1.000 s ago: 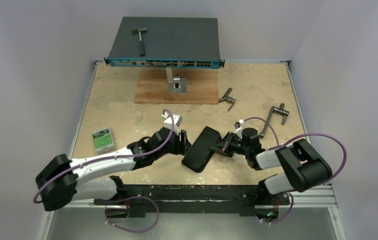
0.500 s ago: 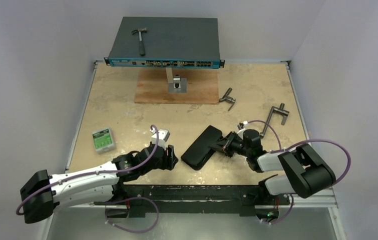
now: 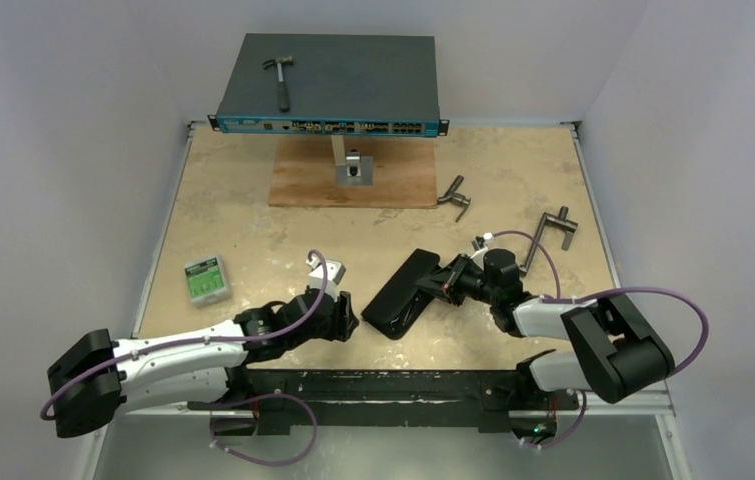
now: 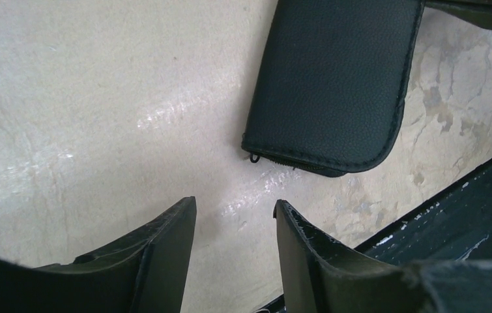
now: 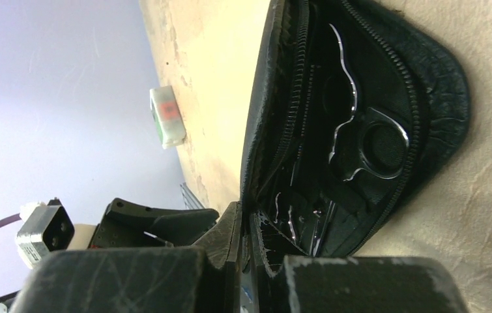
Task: Sort the hair-cutting tools
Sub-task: Adjust the comb in the hairdressing tool bag.
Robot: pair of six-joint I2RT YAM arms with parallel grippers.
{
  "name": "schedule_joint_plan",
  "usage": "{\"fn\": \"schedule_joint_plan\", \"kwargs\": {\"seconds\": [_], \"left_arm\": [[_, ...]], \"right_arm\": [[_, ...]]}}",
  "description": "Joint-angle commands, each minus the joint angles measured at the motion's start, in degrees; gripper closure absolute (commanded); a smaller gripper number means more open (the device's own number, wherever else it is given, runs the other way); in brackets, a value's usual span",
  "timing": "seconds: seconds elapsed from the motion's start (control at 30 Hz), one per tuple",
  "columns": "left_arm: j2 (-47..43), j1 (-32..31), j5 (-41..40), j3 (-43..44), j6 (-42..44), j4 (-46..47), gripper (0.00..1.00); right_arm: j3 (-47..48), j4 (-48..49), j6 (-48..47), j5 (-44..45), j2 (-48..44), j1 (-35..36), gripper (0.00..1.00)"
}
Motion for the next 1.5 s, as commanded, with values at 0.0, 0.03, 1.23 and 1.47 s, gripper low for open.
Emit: {"fn": "schedule_joint_plan", "kwargs": {"seconds": [0.0, 0.03, 1.23, 1.47], "left_arm": [[3.5, -1.1, 3.3, -0.1, 1.6, 6.4, 0.54], [4.6, -1.3, 4.1, -0.1, 1.7, 7.2, 0.54], [20.9, -2.2, -7.1, 3.7, 1.8, 16.0, 0.93], [20.5, -2.3, -6.9, 3.6, 3.6, 17.2, 1.0]], "right_arm": [[0.9, 0.8, -1.1, 0.7, 1.0, 0.1, 1.0], [0.7, 0.8, -1.2, 0.9, 1.1, 0.0, 1.0], [-4.8, 0.0, -3.7, 2.4, -0.6, 0.0, 1.0], [-5.2, -0.6, -4.0, 3.1, -1.5, 0.1, 1.0]]}}
